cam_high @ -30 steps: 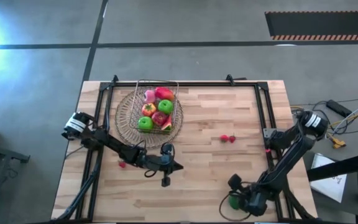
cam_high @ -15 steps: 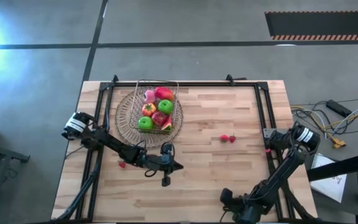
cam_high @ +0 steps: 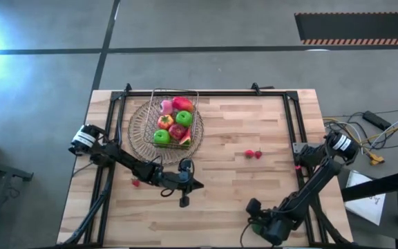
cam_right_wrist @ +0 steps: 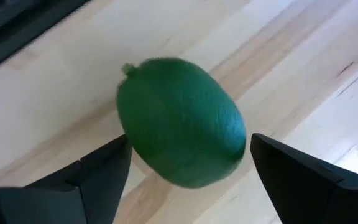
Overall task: Build produce basket
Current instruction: Put the lime into the basket
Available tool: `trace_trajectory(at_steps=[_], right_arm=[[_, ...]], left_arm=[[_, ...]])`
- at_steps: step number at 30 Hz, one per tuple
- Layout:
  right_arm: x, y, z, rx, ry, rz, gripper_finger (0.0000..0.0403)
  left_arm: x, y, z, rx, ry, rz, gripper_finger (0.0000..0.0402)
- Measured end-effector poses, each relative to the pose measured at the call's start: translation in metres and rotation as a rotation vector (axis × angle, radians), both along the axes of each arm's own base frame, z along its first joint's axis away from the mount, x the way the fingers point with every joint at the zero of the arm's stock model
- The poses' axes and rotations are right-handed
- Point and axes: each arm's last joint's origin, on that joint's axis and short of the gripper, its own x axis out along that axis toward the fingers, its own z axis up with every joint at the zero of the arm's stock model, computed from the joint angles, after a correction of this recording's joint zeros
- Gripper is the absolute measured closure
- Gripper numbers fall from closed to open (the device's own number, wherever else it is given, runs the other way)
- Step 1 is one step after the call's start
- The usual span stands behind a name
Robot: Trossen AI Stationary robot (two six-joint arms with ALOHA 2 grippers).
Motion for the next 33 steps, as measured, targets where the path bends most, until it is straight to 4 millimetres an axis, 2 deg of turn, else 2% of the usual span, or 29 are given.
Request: trace_trajectory(at_steps=[6, 16, 21, 27, 33], right_arm=[[0.0016, 0.0013, -0.0070, 0.053, 0.029, 0.017, 0.0151], [0.0065, 0.0011, -0.0020, 0.079, 0.012, 0.003, 0.0279], [0.0070, 0.0005, -0.0021, 0.080, 0.013, -0.005, 0.0329], [0.0048, -0.0014, -0.0032, 0.095, 0.070, -0.102, 0.0352], [0.0009, -0.0034, -0.0046, 0.119, 0.166, -0.184, 0.0327]], left_arm=[[-0.0010, 0.0002, -0.0012, 0.002, 0.004, -0.001, 0.0398], [-0.0032, 0.0005, -0.0045, -0.015, 0.029, 0.003, 0.0398], [-0.0035, 0.0006, -0.0052, -0.013, 0.038, 0.003, 0.0398], [-0.0037, 0.0006, -0.0054, -0.013, 0.040, 0.003, 0.0398], [-0.0037, 0.0006, -0.0055, -0.013, 0.040, 0.002, 0.0398]])
